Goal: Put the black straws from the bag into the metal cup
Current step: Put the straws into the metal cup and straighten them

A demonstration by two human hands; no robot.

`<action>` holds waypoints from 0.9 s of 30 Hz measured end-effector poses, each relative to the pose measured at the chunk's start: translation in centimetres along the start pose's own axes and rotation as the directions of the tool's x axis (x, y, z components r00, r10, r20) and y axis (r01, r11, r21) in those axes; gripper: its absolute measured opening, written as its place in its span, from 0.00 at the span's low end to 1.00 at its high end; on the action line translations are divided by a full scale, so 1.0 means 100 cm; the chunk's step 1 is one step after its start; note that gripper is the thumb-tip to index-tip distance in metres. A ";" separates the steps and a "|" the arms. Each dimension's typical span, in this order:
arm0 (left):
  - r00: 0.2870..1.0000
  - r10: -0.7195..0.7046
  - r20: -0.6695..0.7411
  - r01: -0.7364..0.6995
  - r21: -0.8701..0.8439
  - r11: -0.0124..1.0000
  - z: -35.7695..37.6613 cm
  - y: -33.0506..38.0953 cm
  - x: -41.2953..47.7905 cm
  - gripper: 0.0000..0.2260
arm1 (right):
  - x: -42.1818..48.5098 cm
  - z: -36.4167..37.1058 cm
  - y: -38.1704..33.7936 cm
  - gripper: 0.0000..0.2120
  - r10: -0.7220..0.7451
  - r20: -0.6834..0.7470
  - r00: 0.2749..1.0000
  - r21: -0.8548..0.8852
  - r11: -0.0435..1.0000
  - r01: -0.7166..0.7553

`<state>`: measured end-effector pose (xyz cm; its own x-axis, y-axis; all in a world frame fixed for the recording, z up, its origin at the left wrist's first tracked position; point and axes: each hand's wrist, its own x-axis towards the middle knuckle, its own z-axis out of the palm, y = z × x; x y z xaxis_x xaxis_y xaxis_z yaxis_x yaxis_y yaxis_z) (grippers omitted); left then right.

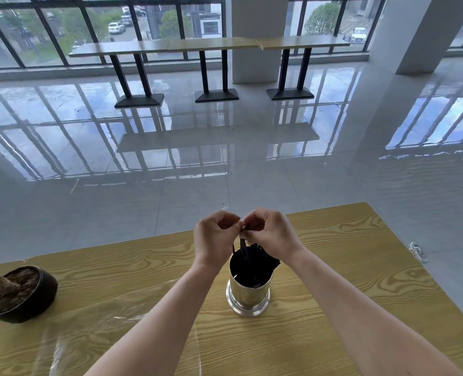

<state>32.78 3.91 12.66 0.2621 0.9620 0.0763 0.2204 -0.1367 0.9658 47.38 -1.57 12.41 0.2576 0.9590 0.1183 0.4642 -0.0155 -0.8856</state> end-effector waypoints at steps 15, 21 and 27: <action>0.998 -0.058 0.021 0.058 -0.019 0.998 -0.008 -0.012 -0.008 0.04 | 0.001 0.009 0.018 0.07 0.080 0.055 0.995 0.130 0.988 -0.087; 0.998 -0.055 0.018 0.054 0.045 0.998 -0.004 -0.015 -0.011 0.06 | 0.000 0.012 0.020 0.05 0.113 0.046 0.993 0.111 0.987 -0.117; 0.995 -0.098 -0.002 0.098 0.002 0.995 -0.003 -0.012 -0.011 0.07 | -0.001 0.013 0.020 0.08 0.108 0.029 0.994 0.202 0.973 -0.112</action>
<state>31.97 3.13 11.46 0.2377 0.9712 -0.0178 0.2472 -0.0428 0.9680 47.21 -1.38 10.01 0.2813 0.9596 0.0089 0.2518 -0.0648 -0.9656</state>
